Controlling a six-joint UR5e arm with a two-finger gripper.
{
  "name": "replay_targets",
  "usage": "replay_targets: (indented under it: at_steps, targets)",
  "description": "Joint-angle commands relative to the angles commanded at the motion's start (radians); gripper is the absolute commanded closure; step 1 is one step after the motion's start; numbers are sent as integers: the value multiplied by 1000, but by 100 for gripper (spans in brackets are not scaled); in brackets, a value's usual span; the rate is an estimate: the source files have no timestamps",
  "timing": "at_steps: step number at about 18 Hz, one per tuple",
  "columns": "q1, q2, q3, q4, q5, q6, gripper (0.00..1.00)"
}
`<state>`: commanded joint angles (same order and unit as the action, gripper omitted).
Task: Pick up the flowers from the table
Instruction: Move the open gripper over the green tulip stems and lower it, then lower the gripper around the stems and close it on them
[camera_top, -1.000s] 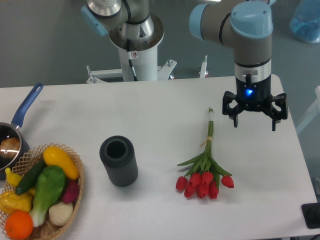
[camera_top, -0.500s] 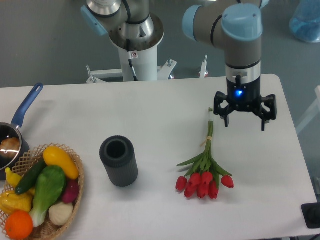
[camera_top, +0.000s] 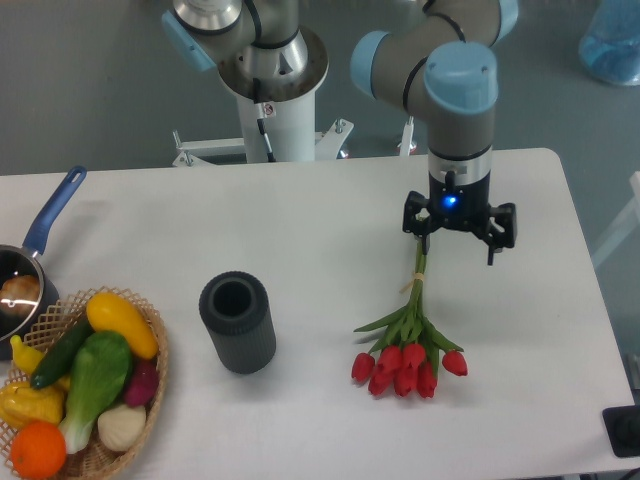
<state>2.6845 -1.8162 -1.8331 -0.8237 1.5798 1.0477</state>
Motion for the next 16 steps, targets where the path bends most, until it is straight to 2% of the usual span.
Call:
replay_targets:
  at_steps: [4,6,8,16]
  targets:
    - [-20,-60,-8,5,19,-3,0]
    - [-22,-92,14,8,0,-20,0]
    - [-23,-103,15,8,-46,-49,0]
    - [-20,-146,24,20,-86,-98,0]
